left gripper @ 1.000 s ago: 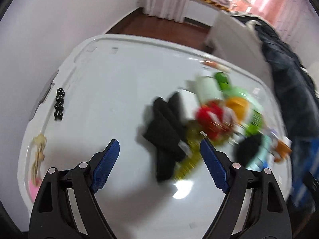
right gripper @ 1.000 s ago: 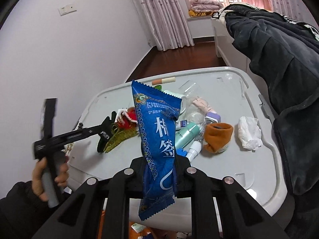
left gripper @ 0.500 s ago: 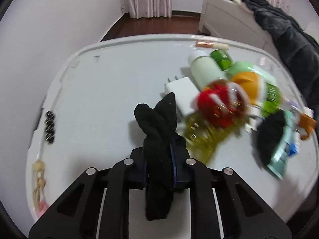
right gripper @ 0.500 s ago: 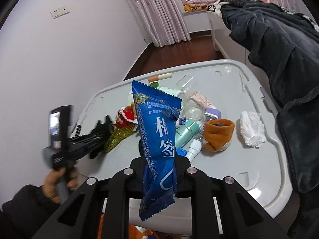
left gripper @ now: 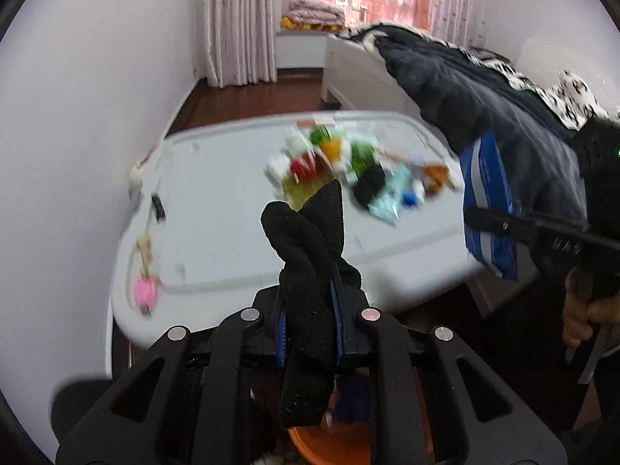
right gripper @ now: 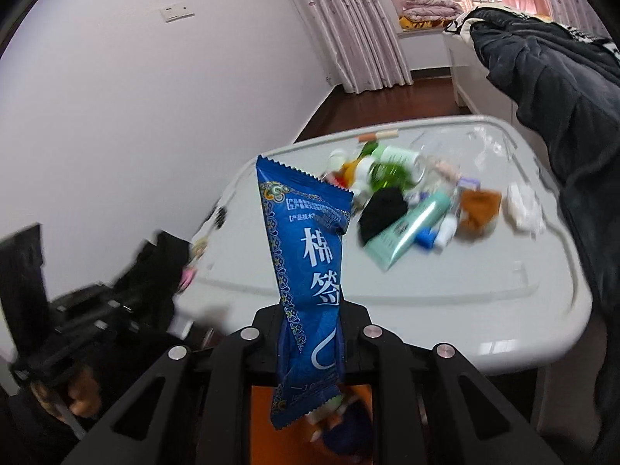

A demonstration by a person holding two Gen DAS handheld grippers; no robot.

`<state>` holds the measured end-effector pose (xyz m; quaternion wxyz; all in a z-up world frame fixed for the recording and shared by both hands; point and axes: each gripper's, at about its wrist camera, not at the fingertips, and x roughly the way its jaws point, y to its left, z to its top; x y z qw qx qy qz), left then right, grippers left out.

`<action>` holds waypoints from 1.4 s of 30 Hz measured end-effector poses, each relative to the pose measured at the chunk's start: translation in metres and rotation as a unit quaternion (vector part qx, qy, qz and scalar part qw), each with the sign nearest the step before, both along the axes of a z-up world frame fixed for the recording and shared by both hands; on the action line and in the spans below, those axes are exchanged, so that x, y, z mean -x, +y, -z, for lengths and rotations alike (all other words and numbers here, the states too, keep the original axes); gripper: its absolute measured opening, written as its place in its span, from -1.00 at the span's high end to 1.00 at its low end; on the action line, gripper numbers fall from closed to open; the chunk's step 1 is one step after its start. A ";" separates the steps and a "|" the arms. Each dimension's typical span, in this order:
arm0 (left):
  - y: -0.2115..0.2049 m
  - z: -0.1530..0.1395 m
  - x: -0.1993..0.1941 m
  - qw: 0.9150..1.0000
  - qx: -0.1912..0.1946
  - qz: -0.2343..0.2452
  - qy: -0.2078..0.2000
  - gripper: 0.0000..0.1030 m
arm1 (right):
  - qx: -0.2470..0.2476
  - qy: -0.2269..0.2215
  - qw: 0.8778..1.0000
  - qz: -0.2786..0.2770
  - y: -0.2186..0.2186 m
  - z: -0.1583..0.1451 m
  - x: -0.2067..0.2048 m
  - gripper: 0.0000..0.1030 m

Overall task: Collect trash
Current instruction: 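Drop the black sock and blue snack packet into the orange bucket, then grasp the orange sock with the right gripper while the left grasps another black sock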

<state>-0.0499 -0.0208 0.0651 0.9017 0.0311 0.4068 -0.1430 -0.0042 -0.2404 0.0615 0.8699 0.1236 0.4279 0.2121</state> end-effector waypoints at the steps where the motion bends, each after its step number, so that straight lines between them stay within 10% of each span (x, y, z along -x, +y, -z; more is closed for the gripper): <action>1: 0.001 0.007 0.006 1.000 0.001 0.004 0.009 0.69 | -0.003 0.006 1.000 -0.005 0.003 0.001 0.012 0.65; 15: -0.014 0.095 0.024 0.989 -0.013 0.047 0.136 0.66 | 0.040 0.137 0.988 -0.066 0.035 0.078 0.058 0.61; 19: -0.013 0.107 0.024 0.984 -0.007 0.049 0.170 -0.53 | 0.077 0.162 0.982 -0.059 0.038 0.098 0.057 0.09; 31: -0.009 0.101 0.002 0.983 0.030 0.040 0.178 -0.55 | 0.097 0.085 0.986 0.103 -0.056 0.039 -0.060 0.09; 40: -0.026 0.089 -0.051 0.987 0.041 0.024 0.152 -0.55 | 0.127 0.145 0.971 0.143 -0.090 0.084 -0.177 -0.01; 42: -0.034 0.087 -0.064 0.989 0.039 0.022 0.144 -0.55 | 0.107 0.152 0.972 0.142 -0.091 0.093 -0.187 0.56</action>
